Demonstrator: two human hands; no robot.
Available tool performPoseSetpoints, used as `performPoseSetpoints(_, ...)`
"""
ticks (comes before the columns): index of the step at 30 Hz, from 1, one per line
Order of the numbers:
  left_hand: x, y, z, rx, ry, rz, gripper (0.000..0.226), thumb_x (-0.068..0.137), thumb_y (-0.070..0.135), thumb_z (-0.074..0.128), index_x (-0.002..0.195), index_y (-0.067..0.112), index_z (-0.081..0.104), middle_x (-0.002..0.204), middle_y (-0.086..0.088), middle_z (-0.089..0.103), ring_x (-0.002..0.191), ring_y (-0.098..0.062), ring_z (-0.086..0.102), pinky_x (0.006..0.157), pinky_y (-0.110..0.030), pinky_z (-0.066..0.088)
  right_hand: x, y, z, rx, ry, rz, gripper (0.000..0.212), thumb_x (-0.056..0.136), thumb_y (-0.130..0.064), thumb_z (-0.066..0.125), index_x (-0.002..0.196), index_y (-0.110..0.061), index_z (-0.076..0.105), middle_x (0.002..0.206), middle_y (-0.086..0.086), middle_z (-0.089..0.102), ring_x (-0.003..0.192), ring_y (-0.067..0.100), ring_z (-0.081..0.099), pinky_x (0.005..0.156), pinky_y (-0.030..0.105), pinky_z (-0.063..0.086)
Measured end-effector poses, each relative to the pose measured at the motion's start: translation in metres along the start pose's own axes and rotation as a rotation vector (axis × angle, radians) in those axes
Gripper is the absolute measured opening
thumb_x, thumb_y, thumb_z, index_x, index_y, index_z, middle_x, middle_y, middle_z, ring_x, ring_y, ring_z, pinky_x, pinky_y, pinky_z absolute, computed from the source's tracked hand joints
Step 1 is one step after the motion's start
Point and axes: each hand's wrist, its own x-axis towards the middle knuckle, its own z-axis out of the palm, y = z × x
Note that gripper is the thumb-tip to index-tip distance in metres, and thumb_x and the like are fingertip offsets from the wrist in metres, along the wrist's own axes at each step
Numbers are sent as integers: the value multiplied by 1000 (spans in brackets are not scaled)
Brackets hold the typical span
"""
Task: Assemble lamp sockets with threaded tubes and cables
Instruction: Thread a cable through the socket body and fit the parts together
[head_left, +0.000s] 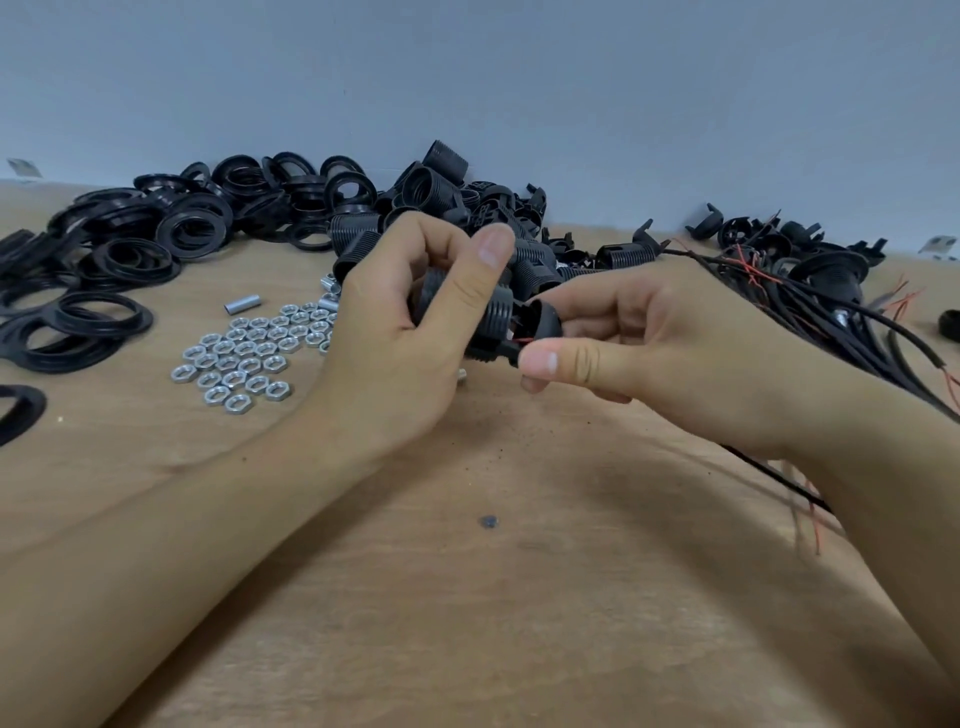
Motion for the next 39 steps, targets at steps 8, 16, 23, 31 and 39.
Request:
performPoseSetpoints(8, -1, 2, -3, 18, -31, 50, 14, 94, 23, 64, 88, 22, 52, 79, 11, 57, 67, 4, 54, 63, -9, 42, 0, 0, 7, 43, 30, -45, 25, 86, -47, 66, 87, -22, 73, 76, -3, 73, 49, 3, 47, 57, 20, 39)
performPoseSetpoints(16, -1, -5, -4, 39, -228, -350, 64, 93, 71, 28, 97, 12, 52, 59, 6, 51, 48, -9, 48, 48, -22, 40, 1, 4, 13, -96, 235, -115, 24, 84, -39, 71, 100, -22, 72, 74, 12, 61, 69, 30, 54, 65, 42, 45)
performPoseSetpoints(23, 2, -10, -9, -266, -225, -374, 31, 85, 33, 34, 88, 21, 61, 59, -7, 44, 43, -12, 31, 39, -19, 24, 1, 2, 13, -147, 276, -137, 27, 80, -39, 75, 105, -28, 72, 84, -18, 70, 80, 0, 64, 75, 27, 52)
performPoseSetpoints(31, -1, -4, -4, -168, -74, -320, 37, 101, 34, 35, 95, 16, 66, 72, -5, 63, 50, -14, 53, 37, -23, 37, 0, -5, 21, -275, 382, -308, 39, 73, -38, 78, 102, -15, 64, 67, -32, 47, 64, -4, 50, 59, 9, 38)
performPoseSetpoints(39, -1, -3, -9, 37, 8, -19, 37, 100, 19, 28, 95, 8, 63, 66, 11, 58, 54, -6, 49, 48, -16, 35, -2, -14, 22, -399, 427, -435, 40, 72, -35, 80, 100, -7, 72, 68, -31, 36, 56, -8, 40, 59, 8, 34)
